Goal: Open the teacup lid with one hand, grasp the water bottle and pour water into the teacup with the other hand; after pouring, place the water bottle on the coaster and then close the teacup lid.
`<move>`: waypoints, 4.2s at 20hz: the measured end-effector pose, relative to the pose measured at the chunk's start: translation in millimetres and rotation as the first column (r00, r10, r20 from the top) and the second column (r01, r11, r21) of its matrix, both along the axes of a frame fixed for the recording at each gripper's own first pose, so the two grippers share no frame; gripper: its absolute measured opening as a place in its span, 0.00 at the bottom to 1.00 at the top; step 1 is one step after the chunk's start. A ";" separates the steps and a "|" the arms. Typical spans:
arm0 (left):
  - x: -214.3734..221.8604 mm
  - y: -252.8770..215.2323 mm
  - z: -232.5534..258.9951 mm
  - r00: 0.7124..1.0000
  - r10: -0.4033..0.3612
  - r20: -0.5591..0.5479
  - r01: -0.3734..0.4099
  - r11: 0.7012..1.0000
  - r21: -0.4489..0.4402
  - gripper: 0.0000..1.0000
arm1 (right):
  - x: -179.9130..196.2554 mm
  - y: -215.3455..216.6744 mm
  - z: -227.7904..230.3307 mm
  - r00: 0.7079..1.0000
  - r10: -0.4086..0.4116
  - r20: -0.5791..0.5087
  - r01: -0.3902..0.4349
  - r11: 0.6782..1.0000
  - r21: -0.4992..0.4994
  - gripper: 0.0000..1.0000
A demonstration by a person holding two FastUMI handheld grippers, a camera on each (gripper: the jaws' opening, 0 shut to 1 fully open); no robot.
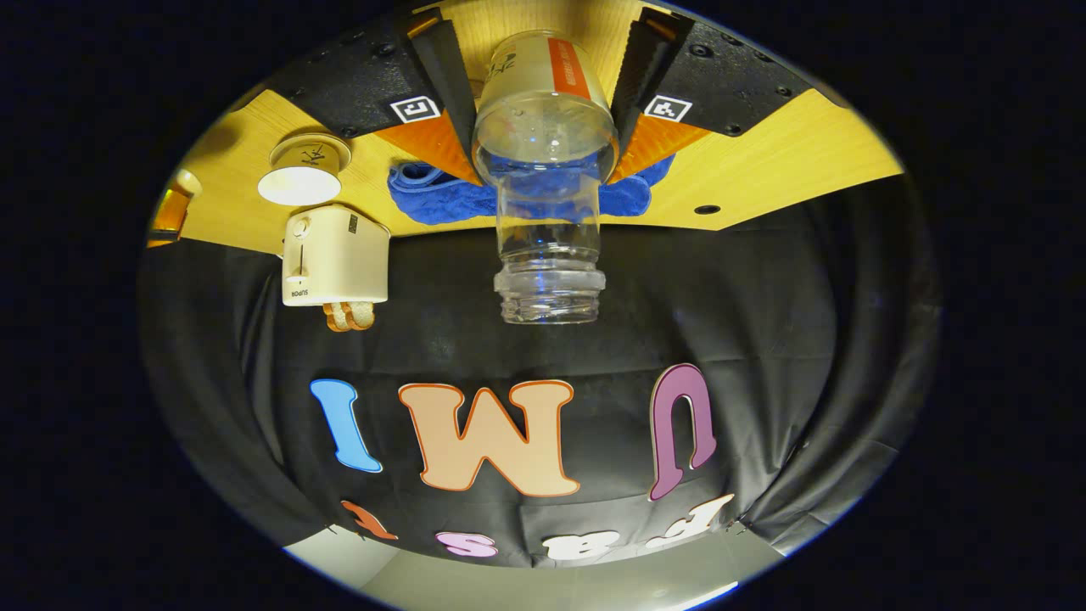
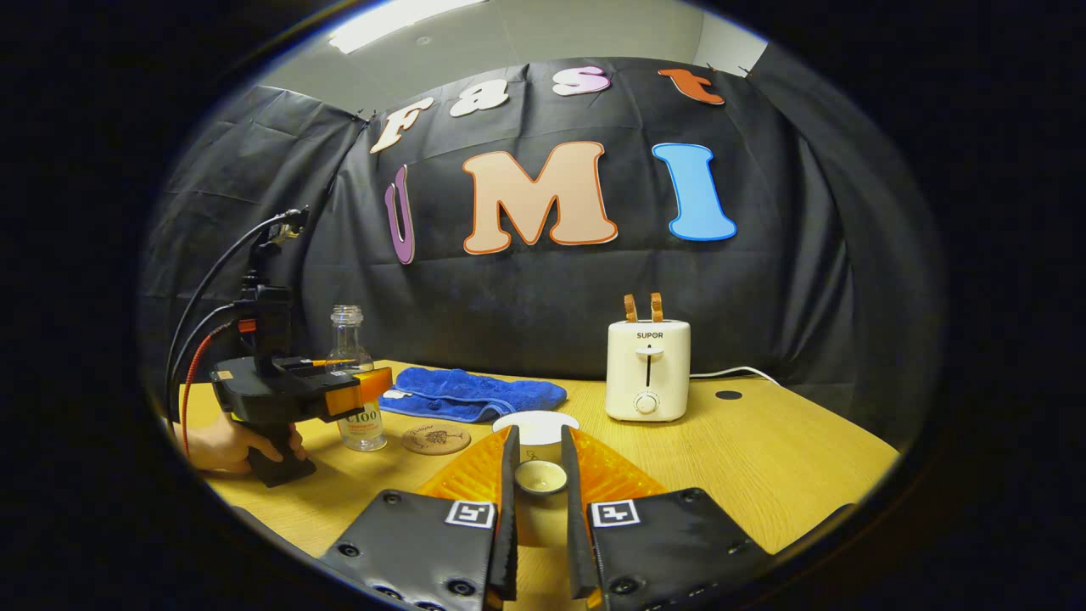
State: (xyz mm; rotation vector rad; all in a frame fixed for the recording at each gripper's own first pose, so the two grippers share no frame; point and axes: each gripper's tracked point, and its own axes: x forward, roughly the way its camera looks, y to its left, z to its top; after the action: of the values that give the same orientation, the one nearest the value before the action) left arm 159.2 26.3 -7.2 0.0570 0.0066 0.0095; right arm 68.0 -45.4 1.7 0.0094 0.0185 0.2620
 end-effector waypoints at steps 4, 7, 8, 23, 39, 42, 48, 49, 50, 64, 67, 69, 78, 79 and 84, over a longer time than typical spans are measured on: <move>13.2 -1.8 -2.3 1.000 0.011 -0.018 -0.008 0.988 0.152 0.72 | -1.3 -12.6 0.4 0.999 -0.035 0.001 0.035 0.999 -0.003 0.27; 27.5 -3.9 -4.9 0.999 0.030 -0.028 -0.019 0.939 0.343 0.70 | -4.9 -35.6 1.2 0.995 -0.098 0.003 0.098 0.995 -0.002 0.27; 31.4 -8.3 -7.9 0.999 0.027 -0.042 -0.007 0.913 0.408 0.70 | -8.1 -42.0 2.0 0.993 -0.114 0.005 0.114 0.993 -0.003 0.27; 52.1 -84.8 -9.5 0.986 -0.100 -0.132 0.146 0.152 0.977 0.70 | -13.4 -84.5 4.5 0.981 -0.191 0.010 0.191 0.982 -0.004 0.27; 54.2 -92.0 -3.0 0.980 -0.086 -0.180 0.158 -0.211 0.965 0.70 | -12.3 -86.8 4.7 0.982 -0.189 0.009 0.189 0.982 -0.004 0.27; 54.6 -92.5 -1.7 0.979 -0.086 -0.184 0.159 -0.238 0.958 0.70 | -12.3 -87.2 5.5 0.982 -0.189 0.009 0.189 0.982 -0.004 0.27; 57.9 -93.7 -11.2 0.974 -0.074 -0.215 0.187 -0.280 0.942 0.70 | -12.4 -87.2 5.3 0.982 -0.188 0.009 0.188 0.982 -0.004 0.27; 58.5 -94.9 -13.2 0.973 -0.073 -0.220 0.191 -0.285 0.939 0.70 | -12.7 -87.4 4.8 0.982 -0.188 0.009 0.188 0.982 -0.004 0.27; 57.6 -96.4 -13.6 0.972 -0.073 -0.224 0.195 -0.287 0.938 0.70 | -12.5 -87.0 5.4 0.982 -0.188 0.009 0.188 0.982 -0.004 0.27; 60.1 -103.0 -8.9 0.966 -0.057 -0.254 0.219 -0.349 0.911 0.71 | -12.5 -86.6 4.8 0.983 -0.182 0.009 0.183 0.983 -0.004 0.27; 60.5 -103.0 -9.6 0.966 -0.057 -0.254 0.219 -0.349 0.911 0.71 | -11.6 -85.9 4.5 0.983 -0.181 0.009 0.181 0.983 -0.003 0.27; 60.6 -103.4 -9.2 0.965 -0.057 -0.254 0.219 -0.351 0.910 0.71 | -11.8 -86.1 4.7 0.983 -0.181 0.009 0.181 0.984 -0.004 0.27; 59.0 -107.7 -2.6 0.965 -0.041 -0.260 0.217 -0.434 0.874 0.71 | -12.2 -86.3 4.6 0.984 -0.179 0.009 0.179 0.984 -0.003 0.27; 57.9 -109.6 -2.2 0.965 -0.045 -0.258 0.212 -0.443 0.871 0.70 | -12.0 -86.0 4.1 0.984 -0.179 0.009 0.179 0.984 -0.003 0.27; 56.6 -107.7 -5.5 0.963 -0.041 -0.267 0.223 -0.440 0.870 0.71 | -11.9 -85.5 4.6 0.984 -0.178 0.009 0.178 0.984 -0.003 0.27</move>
State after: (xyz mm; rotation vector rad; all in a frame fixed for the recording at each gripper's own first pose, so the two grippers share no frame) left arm 215.9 -81.4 -12.7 2.0643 0.1169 -0.2934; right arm 56.1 -130.9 6.3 0.0060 0.0097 0.0828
